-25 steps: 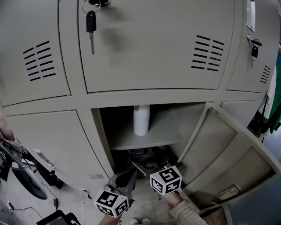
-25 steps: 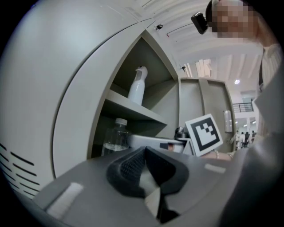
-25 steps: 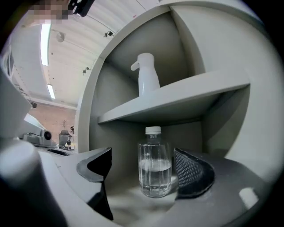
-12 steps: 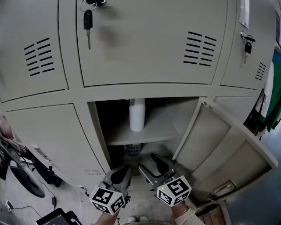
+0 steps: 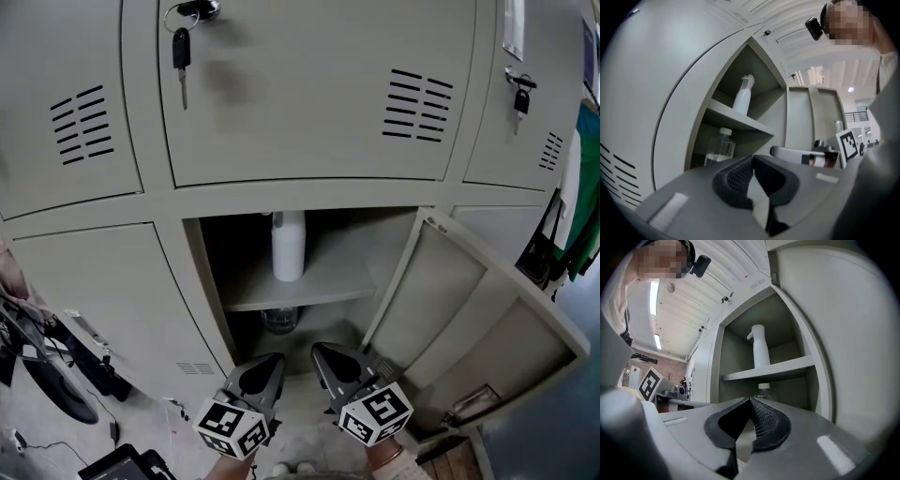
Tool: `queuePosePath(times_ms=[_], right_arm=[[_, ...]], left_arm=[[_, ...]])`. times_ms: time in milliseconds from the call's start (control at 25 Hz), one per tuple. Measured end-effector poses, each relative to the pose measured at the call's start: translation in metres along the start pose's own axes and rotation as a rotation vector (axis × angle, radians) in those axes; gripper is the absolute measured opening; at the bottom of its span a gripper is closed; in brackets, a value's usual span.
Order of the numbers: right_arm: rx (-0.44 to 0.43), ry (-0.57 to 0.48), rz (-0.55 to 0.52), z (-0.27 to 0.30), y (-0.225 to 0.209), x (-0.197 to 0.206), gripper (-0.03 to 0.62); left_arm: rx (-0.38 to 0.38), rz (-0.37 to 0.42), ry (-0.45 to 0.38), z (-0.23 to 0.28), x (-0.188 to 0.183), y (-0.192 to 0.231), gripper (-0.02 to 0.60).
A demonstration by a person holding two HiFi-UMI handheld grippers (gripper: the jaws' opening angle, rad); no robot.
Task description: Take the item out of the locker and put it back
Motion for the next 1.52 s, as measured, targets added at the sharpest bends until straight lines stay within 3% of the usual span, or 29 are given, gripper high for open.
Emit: queuePosePath(times_ms=[360,1520], right_arm=[[-0.033,0.029,0.018,0.0020,0.0038,0.0054,0.000],[-0.026,0.045,-0.023,-0.0020,0.0081,-0.0008,-0.002]], left_arm=[[-0.003,0.002,0.012,-0.0016,0.0036,0.0018,0.008],[0.012,-0.002,0.018,-0.0005,0.0039,-0.0076,0.008]])
Point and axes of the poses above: the fingertips, and each gripper's own axes: z forward along the fingers, y to its left, x out of its underside, the point moved 6 cm from there along -z, backward along the fingers, and after that the axes turned 12 degrees about -x, right-handed, at the moved point
